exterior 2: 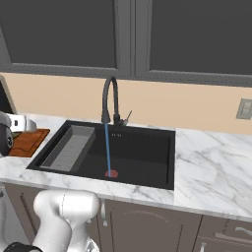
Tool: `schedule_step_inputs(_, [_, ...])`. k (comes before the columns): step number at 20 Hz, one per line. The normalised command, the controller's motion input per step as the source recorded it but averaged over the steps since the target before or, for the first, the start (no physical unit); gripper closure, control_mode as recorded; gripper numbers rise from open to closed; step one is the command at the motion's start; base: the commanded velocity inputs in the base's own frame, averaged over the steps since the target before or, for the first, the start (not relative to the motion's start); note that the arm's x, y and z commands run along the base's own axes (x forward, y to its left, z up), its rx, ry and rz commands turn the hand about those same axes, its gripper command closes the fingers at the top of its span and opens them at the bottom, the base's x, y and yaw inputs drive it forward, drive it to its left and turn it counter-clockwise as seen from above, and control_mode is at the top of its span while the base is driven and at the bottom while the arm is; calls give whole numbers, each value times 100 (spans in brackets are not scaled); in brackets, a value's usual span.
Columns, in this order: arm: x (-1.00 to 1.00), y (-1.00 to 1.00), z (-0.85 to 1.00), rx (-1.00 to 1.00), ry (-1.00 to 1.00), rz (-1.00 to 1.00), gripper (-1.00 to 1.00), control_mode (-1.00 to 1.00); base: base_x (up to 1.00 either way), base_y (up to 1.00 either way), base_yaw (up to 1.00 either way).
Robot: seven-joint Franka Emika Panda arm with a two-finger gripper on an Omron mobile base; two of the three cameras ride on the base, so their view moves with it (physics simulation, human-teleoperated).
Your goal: Pick the kiwi from the sink and place it on the cutting board to airdry. Then turn off the sink faucet.
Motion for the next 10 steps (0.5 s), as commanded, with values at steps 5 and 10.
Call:
schedule_step_inputs(5, [16,26,0,6,2,0,100,-100,0,0,0])
schedule_step_inputs(10, [13,18,0,4,1,0,100,-100,0,0,0])
